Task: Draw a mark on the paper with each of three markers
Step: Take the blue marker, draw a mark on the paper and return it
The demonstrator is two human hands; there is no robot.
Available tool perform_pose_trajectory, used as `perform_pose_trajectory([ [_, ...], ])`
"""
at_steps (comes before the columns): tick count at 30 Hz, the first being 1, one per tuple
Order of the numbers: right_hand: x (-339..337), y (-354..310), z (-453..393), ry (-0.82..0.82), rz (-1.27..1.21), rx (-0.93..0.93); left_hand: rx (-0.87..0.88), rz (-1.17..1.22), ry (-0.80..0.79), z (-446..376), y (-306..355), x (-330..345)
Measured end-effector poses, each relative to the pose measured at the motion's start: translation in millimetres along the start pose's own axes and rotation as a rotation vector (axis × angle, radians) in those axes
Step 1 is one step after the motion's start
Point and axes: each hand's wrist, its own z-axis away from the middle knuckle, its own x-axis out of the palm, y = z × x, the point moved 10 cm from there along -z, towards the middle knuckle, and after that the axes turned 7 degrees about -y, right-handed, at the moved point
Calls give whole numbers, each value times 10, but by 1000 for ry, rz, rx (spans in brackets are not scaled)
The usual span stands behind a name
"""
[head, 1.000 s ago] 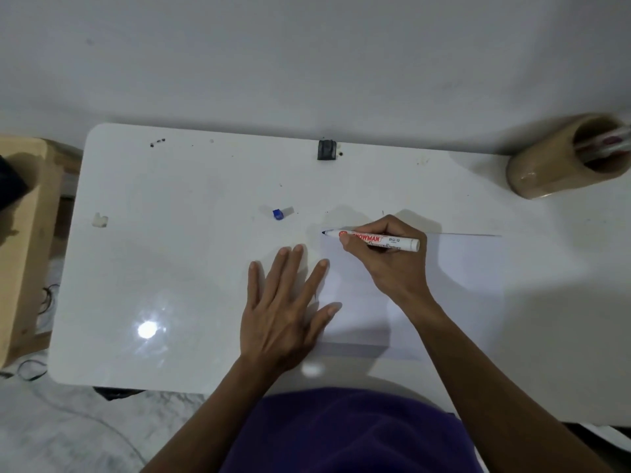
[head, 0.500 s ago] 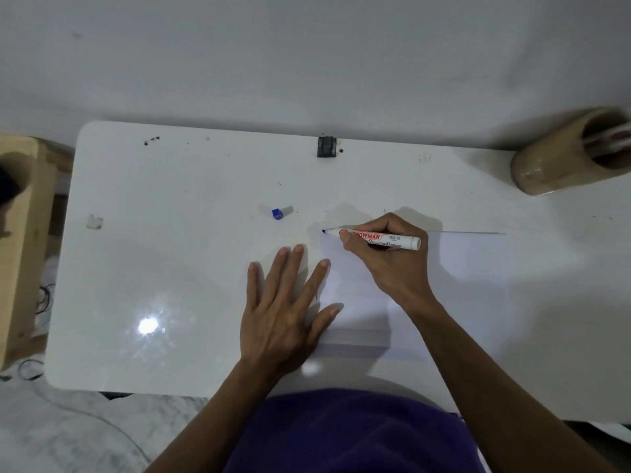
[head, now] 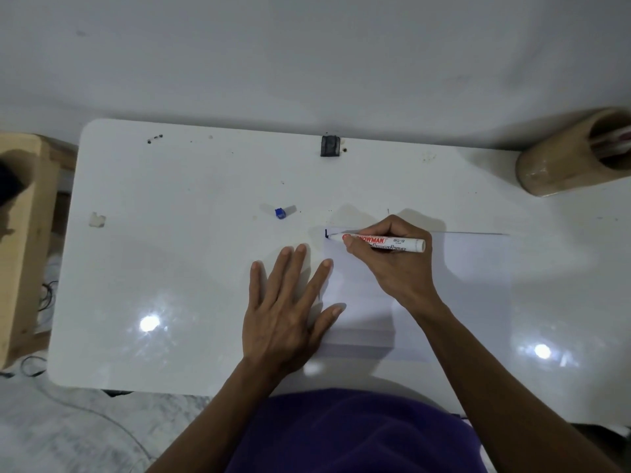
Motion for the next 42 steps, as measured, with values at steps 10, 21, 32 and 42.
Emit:
perform_pose_trajectory([
  [10, -136, -241, -27, 20, -350, 37, -229, 363, 162, -170, -345, -472],
  [21, -163, -344, 170, 23, -421, 81, -284, 215, 150, -744, -782, -623],
  [32, -118, -963, 726, 105, -395, -17, -485, 1581, 109, -185, -309, -876],
  [42, -110, -1111, 1219, 202, -338, -103, -454, 1858, 37, 201, -124, -882],
])
